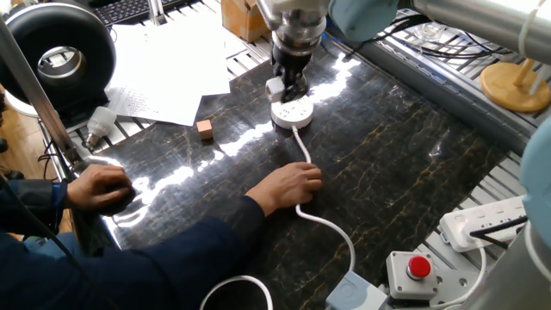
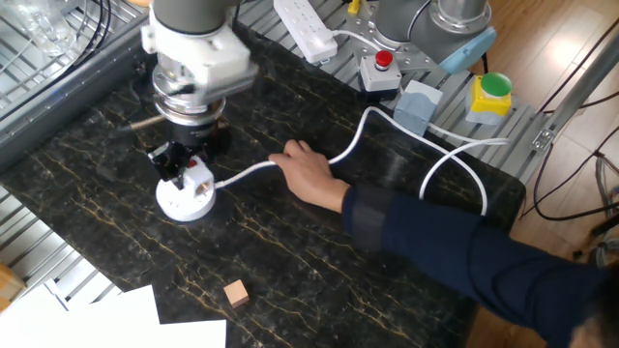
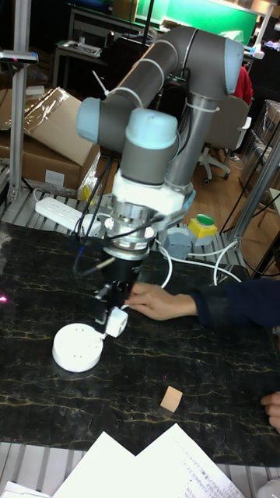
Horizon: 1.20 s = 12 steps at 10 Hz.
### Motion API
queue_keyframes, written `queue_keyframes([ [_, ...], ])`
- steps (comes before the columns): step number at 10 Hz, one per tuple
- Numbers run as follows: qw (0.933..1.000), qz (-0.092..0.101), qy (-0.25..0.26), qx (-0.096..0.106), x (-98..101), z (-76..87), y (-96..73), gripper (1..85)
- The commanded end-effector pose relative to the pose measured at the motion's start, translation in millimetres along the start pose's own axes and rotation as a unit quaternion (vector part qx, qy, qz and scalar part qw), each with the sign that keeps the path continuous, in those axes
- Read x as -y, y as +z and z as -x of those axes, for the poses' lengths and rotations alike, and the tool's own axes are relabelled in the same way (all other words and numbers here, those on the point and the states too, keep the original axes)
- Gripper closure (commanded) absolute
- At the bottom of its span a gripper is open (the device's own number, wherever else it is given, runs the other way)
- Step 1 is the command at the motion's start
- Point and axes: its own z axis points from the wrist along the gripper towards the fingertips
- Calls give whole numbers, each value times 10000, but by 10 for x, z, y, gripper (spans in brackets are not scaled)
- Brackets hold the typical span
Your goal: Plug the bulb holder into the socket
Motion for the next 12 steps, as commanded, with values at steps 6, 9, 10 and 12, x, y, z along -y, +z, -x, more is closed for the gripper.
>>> queue_keyframes([
  [6, 9261, 446, 3621, -964, -350, 148, -348, 843],
  [9, 9187, 574, 3833, -758, -256, 227, -314, 843],
  [10, 9188, 569, 3846, -683, -170, 218, -322, 843],
  [12, 9198, 662, 3824, -574, -71, 170, -330, 843],
])
